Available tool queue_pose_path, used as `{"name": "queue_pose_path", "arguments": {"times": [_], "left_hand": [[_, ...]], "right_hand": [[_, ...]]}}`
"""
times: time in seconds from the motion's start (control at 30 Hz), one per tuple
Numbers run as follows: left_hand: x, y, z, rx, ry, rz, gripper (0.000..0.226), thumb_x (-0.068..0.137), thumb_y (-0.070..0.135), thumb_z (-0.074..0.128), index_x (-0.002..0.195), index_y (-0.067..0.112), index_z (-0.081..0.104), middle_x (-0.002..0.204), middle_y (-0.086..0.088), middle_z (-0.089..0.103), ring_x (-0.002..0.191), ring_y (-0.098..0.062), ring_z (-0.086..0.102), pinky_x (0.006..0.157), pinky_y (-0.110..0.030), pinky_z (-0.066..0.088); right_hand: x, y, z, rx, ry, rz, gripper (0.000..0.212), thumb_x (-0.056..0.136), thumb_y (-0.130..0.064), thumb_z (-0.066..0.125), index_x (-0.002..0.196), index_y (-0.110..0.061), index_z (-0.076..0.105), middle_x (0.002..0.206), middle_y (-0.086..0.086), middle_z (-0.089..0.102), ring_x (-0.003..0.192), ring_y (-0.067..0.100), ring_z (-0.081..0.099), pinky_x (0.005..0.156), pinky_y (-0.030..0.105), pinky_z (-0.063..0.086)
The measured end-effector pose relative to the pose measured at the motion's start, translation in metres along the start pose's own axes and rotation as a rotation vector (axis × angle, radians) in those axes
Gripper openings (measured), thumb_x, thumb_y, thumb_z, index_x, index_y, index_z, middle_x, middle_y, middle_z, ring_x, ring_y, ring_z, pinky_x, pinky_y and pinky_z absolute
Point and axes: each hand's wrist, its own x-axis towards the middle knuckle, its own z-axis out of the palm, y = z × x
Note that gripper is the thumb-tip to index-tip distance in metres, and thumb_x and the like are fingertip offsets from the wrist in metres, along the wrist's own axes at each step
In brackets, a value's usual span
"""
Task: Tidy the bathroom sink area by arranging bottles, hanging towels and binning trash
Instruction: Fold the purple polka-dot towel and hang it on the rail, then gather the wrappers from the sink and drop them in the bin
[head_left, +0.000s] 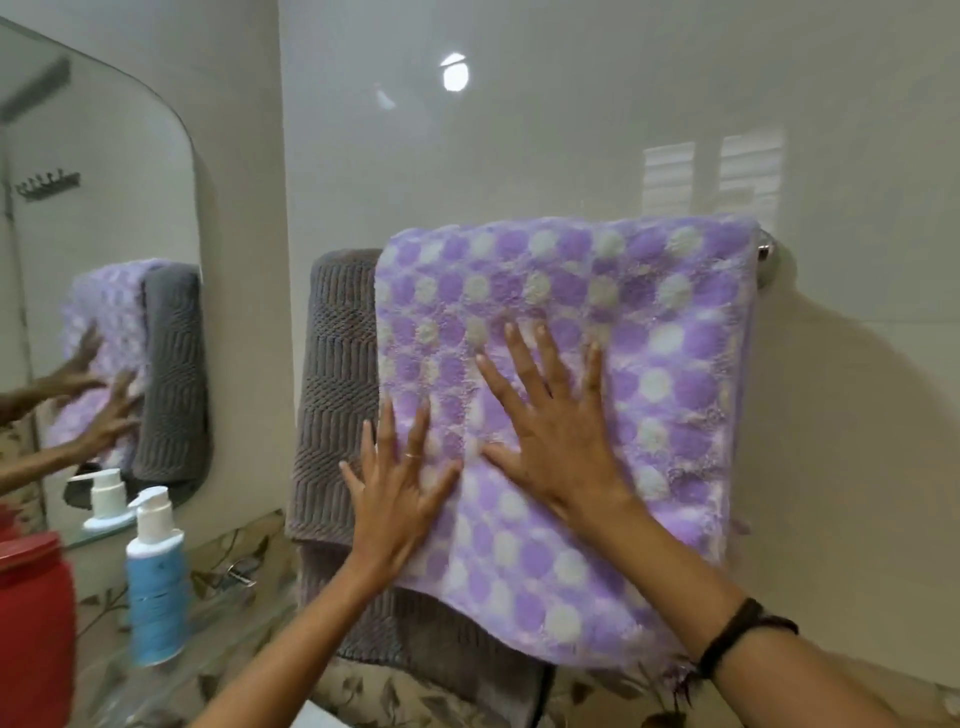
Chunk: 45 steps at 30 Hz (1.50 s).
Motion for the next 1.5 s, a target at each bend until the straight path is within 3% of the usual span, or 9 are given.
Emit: {"name": "queue_pose_path", "arguments": {"times": [0.23, 0.4, 0.5, 0.6, 0.7, 0.87, 1.13, 1.33, 1.5], "left_hand": [[-0.057, -0.031, -0.015, 0.054, -0.25, -0.005, 0.071, 0.082, 0.069, 0.027, 0.141, 0.045, -0.002, 0.157, 0.006, -0.002, 0.143, -0.021, 0.022, 0.113, -0.044, 0.027], [-0.095, -0.029, -0.047, 0.127, -0.251, 0.043, 0.042, 0.094, 0.026, 0.05, 0.135, 0.023, 0.047, 0.138, -0.001, 0.05, 0.119, -0.019, 0.053, 0.093, -0.028, 0.042], [-0.126, -0.024, -0.065, 0.108, -0.205, -0.059, 0.025, 0.092, 0.016, 0.054, 0.115, 0.019, 0.063, 0.111, 0.002, 0.067, 0.098, -0.014, 0.064, 0.081, -0.026, 0.049], [-0.158, -0.019, -0.074, 0.071, -0.141, -0.201, 0.022, 0.091, 0.008, 0.055, 0.105, 0.018, 0.068, 0.096, 0.005, 0.072, 0.087, -0.013, 0.067, 0.076, -0.029, 0.052], [-0.185, -0.015, -0.074, 0.025, -0.081, -0.338, 0.021, 0.091, 0.008, 0.054, 0.101, 0.021, 0.068, 0.085, 0.009, 0.071, 0.081, -0.01, 0.067, 0.077, -0.033, 0.054], [-0.225, -0.013, -0.076, -0.046, -0.085, -0.513, 0.034, 0.09, 0.013, 0.055, 0.083, 0.046, 0.059, 0.074, 0.017, 0.068, 0.074, 0.005, 0.065, 0.068, -0.014, 0.05], [-0.239, -0.061, -0.056, -0.115, -0.009, -0.764, 0.027, 0.086, 0.009, 0.059, 0.075, 0.034, 0.063, 0.068, 0.016, 0.067, 0.065, 0.007, 0.064, 0.058, -0.003, 0.043], [-0.242, -0.128, -0.014, -0.1, -0.073, -0.935, 0.014, 0.086, 0.011, 0.061, 0.094, 0.022, 0.064, 0.089, 0.009, 0.068, 0.08, 0.003, 0.063, 0.071, -0.007, 0.045], [-0.251, -0.181, 0.026, -0.216, -0.008, -1.27, 0.036, 0.089, 0.012, 0.058, 0.124, 0.008, 0.05, 0.121, -0.001, 0.054, 0.113, -0.019, 0.053, 0.089, -0.024, 0.04]], "right_hand": [[-0.054, -0.013, 0.026, 0.012, 0.002, -0.054, 0.081, 0.075, -0.056, 0.064, 0.145, -0.029, 0.032, 0.155, 0.01, 0.023, 0.141, 0.038, 0.021, 0.104, 0.07, 0.017], [-0.075, -0.036, 0.012, 0.196, 0.137, -0.125, 0.032, 0.077, -0.031, 0.07, 0.107, -0.019, 0.068, 0.128, 0.012, 0.061, 0.123, 0.033, 0.054, 0.101, 0.063, 0.035], [-0.09, -0.05, 0.004, 0.433, 0.211, -0.227, 0.008, 0.079, -0.021, 0.065, 0.085, -0.016, 0.068, 0.08, 0.004, 0.069, 0.072, 0.025, 0.068, 0.07, 0.035, 0.055], [-0.107, -0.073, -0.003, 0.678, 0.005, -0.184, 0.007, 0.084, -0.023, 0.06, 0.081, -0.018, 0.065, 0.064, 0.0, 0.065, 0.052, 0.02, 0.061, 0.046, 0.026, 0.043], [-0.132, -0.106, 0.007, 0.928, -0.229, -0.139, 0.016, 0.093, -0.03, 0.049, 0.091, -0.021, 0.062, 0.075, -0.001, 0.069, 0.065, 0.019, 0.065, 0.054, 0.028, 0.047], [-0.164, -0.16, 0.041, 1.273, -0.455, 0.053, 0.016, 0.092, -0.03, 0.05, 0.094, -0.025, 0.065, 0.079, 0.0, 0.072, 0.072, 0.017, 0.068, 0.066, 0.036, 0.055], [-0.191, -0.245, 0.104, 1.742, -0.81, 0.551, 0.016, 0.092, -0.019, 0.053, 0.095, -0.015, 0.069, 0.071, 0.0, 0.072, 0.059, 0.016, 0.069, 0.058, 0.028, 0.058], [-0.205, -0.291, 0.165, 1.745, -0.922, 0.88, 0.015, 0.089, -0.017, 0.059, 0.103, -0.023, 0.059, 0.096, 0.001, 0.068, 0.08, 0.019, 0.068, 0.068, 0.031, 0.057], [-0.194, -0.317, 0.228, 1.569, -0.956, 1.007, 0.025, 0.087, -0.017, 0.064, 0.11, -0.018, 0.055, 0.106, 0.003, 0.061, 0.094, 0.017, 0.056, 0.087, 0.036, 0.049]]}}
